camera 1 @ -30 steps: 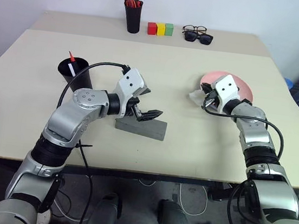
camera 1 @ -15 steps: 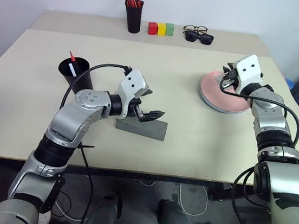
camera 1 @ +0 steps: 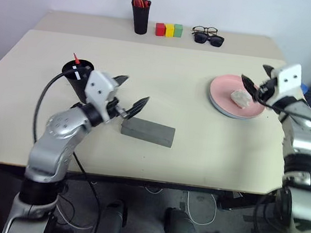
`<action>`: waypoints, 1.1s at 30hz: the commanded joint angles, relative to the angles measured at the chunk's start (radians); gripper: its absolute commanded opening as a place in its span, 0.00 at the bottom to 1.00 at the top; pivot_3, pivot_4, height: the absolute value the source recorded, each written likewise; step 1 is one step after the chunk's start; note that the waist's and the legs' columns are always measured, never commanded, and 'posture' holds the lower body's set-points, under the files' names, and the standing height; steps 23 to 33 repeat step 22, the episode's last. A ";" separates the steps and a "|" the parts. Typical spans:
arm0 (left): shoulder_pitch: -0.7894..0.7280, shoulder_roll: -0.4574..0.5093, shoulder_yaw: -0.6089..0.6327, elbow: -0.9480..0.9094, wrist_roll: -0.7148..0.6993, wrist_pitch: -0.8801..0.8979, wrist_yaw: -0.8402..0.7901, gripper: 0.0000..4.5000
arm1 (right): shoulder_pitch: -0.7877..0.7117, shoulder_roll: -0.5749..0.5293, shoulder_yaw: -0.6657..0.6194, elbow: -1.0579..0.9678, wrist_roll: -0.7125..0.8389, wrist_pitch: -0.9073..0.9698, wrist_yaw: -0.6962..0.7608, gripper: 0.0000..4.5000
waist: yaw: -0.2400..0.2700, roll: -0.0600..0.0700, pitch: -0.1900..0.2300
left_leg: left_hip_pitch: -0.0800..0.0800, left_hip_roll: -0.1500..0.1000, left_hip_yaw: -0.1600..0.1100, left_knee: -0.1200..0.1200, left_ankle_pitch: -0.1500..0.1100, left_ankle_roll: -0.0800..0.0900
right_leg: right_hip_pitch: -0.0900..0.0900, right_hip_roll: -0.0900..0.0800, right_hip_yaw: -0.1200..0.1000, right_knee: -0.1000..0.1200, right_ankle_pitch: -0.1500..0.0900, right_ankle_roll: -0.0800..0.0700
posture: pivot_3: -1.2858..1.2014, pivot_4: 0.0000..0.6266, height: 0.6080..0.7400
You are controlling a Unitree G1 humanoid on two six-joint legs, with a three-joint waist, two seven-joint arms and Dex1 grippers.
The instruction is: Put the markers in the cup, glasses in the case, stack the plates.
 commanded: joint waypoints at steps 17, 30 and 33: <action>0.525 0.037 0.237 -0.028 -0.058 -0.329 -0.135 1.00 | 0.711 -0.086 -0.403 -0.368 0.253 0.026 0.307 0.75 | -0.041 0.025 -0.019 | -0.030 0.033 0.011 -0.001 -0.004 -0.002 | 0.006 0.022 -0.004 -0.063 0.016 -0.026 | 0.52 0.24 1.00; 0.545 0.047 0.243 -0.027 -0.055 -0.333 -0.124 1.00 | 0.743 -0.076 -0.412 -0.399 0.246 0.016 0.302 0.75 | -0.043 0.023 -0.020 | -0.029 0.053 0.050 -0.001 -0.005 -0.001 | -0.010 0.021 -0.004 -0.049 0.018 -0.027 | 0.52 0.24 1.00; 0.545 0.047 0.243 -0.027 -0.055 -0.333 -0.124 1.00 | 0.743 -0.076 -0.412 -0.399 0.246 0.016 0.302 0.75 | -0.043 0.023 -0.020 | -0.029 0.053 0.050 -0.001 -0.005 -0.001 | -0.010 0.021 -0.004 -0.049 0.018 -0.027 | 0.52 0.24 1.00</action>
